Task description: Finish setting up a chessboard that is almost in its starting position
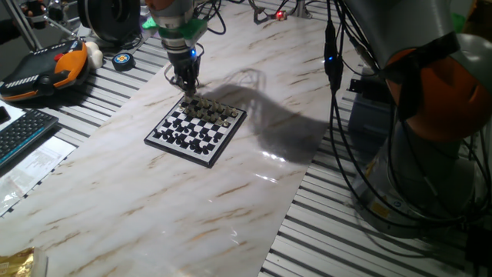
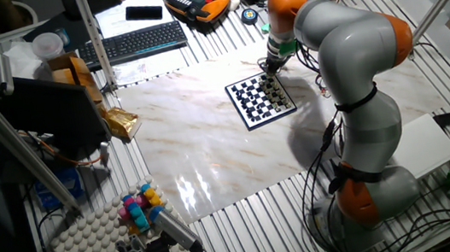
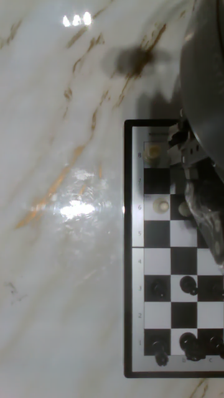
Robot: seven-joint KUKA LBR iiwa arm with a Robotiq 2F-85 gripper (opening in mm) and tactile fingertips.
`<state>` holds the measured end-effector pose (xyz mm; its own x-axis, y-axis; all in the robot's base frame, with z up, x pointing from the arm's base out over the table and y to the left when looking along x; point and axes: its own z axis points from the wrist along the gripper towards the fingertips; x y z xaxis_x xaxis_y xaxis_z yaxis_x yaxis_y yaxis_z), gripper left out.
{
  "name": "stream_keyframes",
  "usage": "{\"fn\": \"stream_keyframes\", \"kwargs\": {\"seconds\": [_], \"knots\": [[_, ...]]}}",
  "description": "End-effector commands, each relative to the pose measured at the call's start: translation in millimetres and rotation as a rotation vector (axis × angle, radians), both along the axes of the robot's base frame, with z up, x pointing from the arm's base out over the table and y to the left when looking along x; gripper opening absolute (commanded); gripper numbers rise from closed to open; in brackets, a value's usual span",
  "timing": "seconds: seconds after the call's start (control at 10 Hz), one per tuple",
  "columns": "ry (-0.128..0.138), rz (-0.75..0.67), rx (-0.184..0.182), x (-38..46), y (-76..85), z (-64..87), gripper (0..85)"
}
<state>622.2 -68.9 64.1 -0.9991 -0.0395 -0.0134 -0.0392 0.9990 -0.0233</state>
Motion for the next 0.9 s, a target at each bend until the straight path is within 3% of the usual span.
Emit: {"fn": "stream_keyframes", "kwargs": {"seconds": [0.0, 0.8], "knots": [[0.0, 0.003, 0.001, 0.1, 0.0, -2.1, 3.0], [0.005, 0.013, -0.011, -1.6, 1.4, -11.6, 15.0]]}}
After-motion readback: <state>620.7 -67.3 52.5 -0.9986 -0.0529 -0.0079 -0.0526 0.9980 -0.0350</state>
